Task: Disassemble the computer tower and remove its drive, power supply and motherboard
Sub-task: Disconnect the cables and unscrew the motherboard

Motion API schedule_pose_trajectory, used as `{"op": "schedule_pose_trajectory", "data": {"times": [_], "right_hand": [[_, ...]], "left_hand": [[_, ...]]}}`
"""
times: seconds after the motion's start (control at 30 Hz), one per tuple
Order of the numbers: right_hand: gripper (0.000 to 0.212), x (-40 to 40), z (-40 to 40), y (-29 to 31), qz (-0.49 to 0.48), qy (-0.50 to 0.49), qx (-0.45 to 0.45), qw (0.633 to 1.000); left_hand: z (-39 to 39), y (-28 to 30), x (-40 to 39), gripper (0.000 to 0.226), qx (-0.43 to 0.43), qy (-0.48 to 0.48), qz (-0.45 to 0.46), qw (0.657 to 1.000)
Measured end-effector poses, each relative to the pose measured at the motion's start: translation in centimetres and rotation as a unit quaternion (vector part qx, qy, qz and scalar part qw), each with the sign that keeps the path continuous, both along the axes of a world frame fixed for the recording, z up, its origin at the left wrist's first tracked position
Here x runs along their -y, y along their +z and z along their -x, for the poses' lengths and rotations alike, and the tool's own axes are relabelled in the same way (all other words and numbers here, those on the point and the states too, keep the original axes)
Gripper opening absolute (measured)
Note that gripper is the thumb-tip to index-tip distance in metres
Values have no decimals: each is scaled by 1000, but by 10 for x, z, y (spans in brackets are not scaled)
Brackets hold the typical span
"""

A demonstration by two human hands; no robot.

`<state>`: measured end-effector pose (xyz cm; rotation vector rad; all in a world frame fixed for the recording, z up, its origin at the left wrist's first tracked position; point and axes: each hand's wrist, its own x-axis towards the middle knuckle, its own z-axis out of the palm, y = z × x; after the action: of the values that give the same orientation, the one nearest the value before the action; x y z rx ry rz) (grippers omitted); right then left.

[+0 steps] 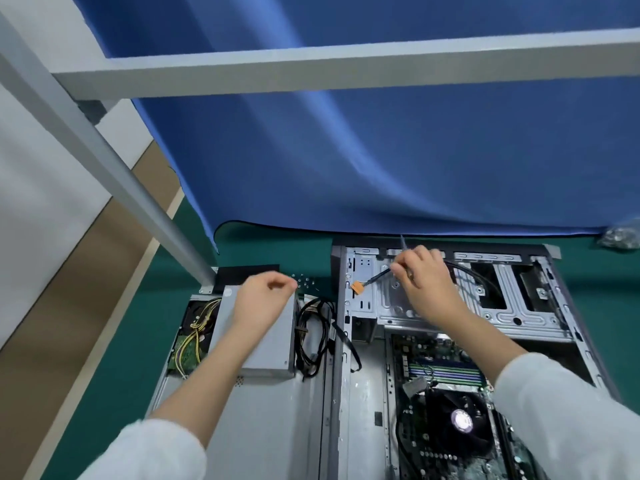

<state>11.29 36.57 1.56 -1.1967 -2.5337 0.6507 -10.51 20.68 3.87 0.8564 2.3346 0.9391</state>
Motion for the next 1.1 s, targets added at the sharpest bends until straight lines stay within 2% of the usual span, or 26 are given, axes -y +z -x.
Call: {"op": "schedule_pose_trajectory", "data": {"times": [0.07,0.13,0.33,0.47,0.83,0.97,1.1], "right_hand": [[31,3,0,-22,-63,22,92,994],[33,5,-3,-34,-93,32,102,990],[26,3,-6,-35,-132,30,60,989],[23,3,-5,-33,-123,36,63,990],[24,3,-5,-31,-120,37,58,990],[24,3,-5,-31,-120,38,48,991],[24,3,-6,-29,-117,39,47,991]], "left_hand": [[18,-11,-20,12,-97,-40,46,993],[31,-25,-41,18,-148,-79,108,980],[33,-64,-92,28,-186,-80,306,930],[33,-88,-100,31,-171,-63,386,904],[42,-110,-118,47,-152,-28,465,872],[44,-106,-114,40,-148,-21,419,896],[34,-79,-98,24,-173,-52,313,933]]}}
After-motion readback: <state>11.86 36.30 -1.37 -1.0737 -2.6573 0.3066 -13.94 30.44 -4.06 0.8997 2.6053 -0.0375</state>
